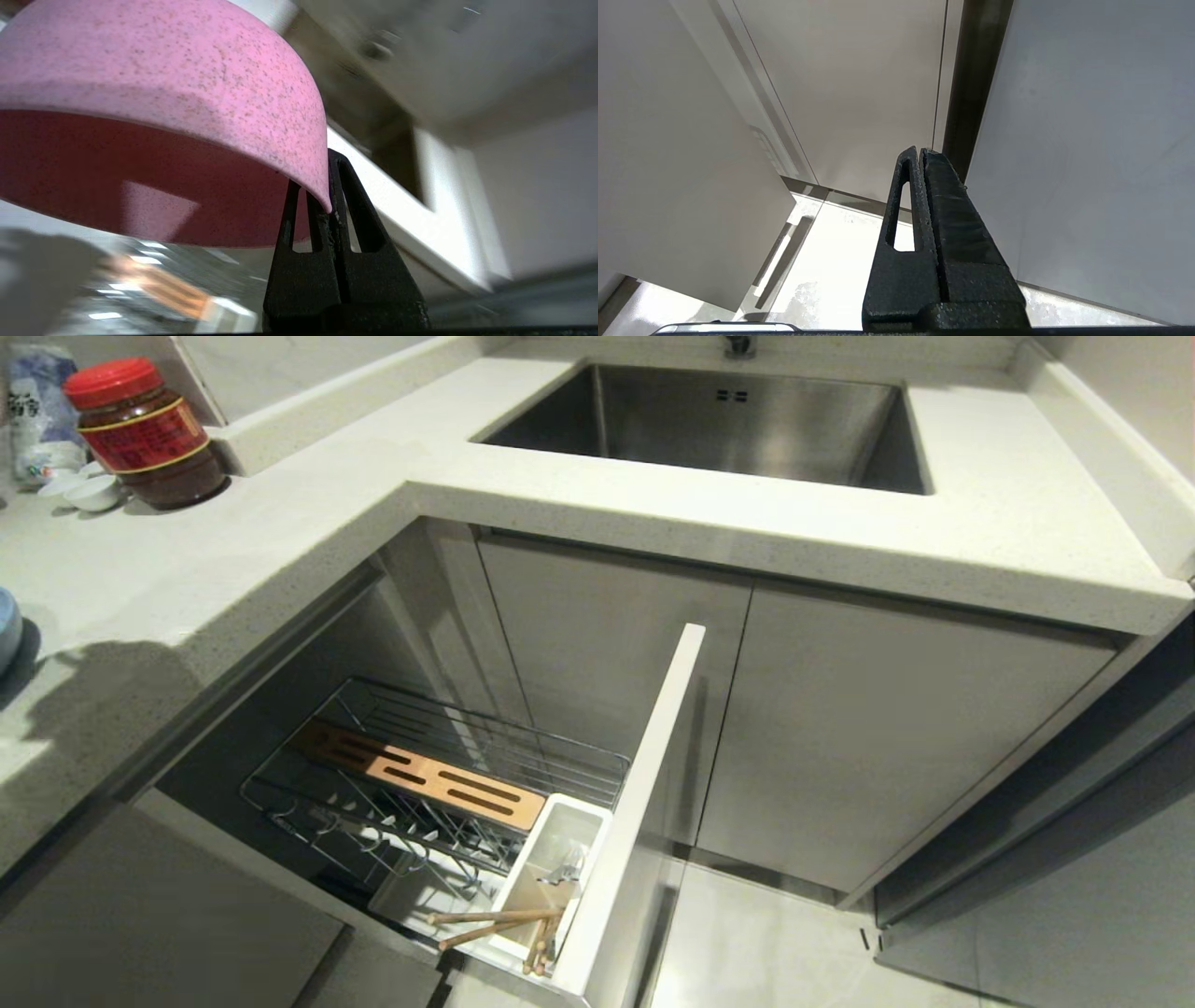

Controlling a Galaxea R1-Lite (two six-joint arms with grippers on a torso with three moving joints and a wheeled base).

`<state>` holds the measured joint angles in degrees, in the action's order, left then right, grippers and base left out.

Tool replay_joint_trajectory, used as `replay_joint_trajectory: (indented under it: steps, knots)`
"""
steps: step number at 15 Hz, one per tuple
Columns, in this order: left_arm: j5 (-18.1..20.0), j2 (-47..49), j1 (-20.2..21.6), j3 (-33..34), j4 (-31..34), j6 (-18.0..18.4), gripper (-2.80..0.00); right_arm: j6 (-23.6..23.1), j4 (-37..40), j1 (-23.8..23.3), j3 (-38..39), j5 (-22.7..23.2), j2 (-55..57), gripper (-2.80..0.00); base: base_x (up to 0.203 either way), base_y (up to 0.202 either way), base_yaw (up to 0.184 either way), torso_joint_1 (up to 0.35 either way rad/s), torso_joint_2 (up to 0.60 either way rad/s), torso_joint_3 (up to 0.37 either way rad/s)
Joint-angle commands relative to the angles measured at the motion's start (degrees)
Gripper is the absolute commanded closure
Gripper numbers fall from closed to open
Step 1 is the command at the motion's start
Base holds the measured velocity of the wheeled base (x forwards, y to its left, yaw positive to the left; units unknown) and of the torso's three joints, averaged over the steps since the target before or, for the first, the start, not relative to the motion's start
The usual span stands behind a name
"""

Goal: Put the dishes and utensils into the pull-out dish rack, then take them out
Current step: Take the bowl out of the cupboard

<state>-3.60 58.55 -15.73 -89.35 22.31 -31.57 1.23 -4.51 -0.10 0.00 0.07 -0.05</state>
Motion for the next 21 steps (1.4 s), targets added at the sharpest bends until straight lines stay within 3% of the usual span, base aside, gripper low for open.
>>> replay_joint_trajectory:
  steps: [1, 3, 5, 7, 10, 21]
  knots:
    - [0.2, -1.8, 11.0, -8.2, 11.4, 4.9, 0.0, 0.0, 0.0, 0.0, 1.5, 0.0, 0.0, 0.0, 0.0, 0.0, 0.0, 0.0, 0.0, 0.0]
    - [0.1, -0.8, 16.4, -15.7, 24.3, 9.2, 0.0, 0.0, 0.0, 0.0, 1.5, 0.0, 0.0, 0.0, 0.0, 0.0, 0.0, 0.0, 0.0, 0.0]
    - [-2.0, 2.2, 19.1, -20.6, 37.0, 12.4, 0.0, 0.0, -0.1, 0.0, 1.5, 0.0, 0.0, 0.0, 0.0, 0.0, 0.0, 0.0, 0.0, 0.0]
    - [-7.7, 6.2, 21.5, -21.2, 43.6, 15.7, 0.0, 0.0, -0.1, 0.0, 1.5, 0.0, 0.0, 0.0, 0.0, 0.0, 0.0, 0.0, 0.0, 0.0]
    - [-11.4, 11.3, 23.2, -21.2, 51.9, 18.5, 0.0, 0.0, -0.1, 0.0, 1.5, 0.0, 0.0, 0.0, 0.0, 0.0, 0.0, 0.0, 0.0, 0.0]
    - [-12.5, 20.8, 29.8, -19.9, 53.4, 21.2, 0.0, 0.0, -0.1, 0.0, 1.5, 0.0, 0.0, 0.0, 0.0, 0.0, 0.0, 0.0, 0.0, 0.0]
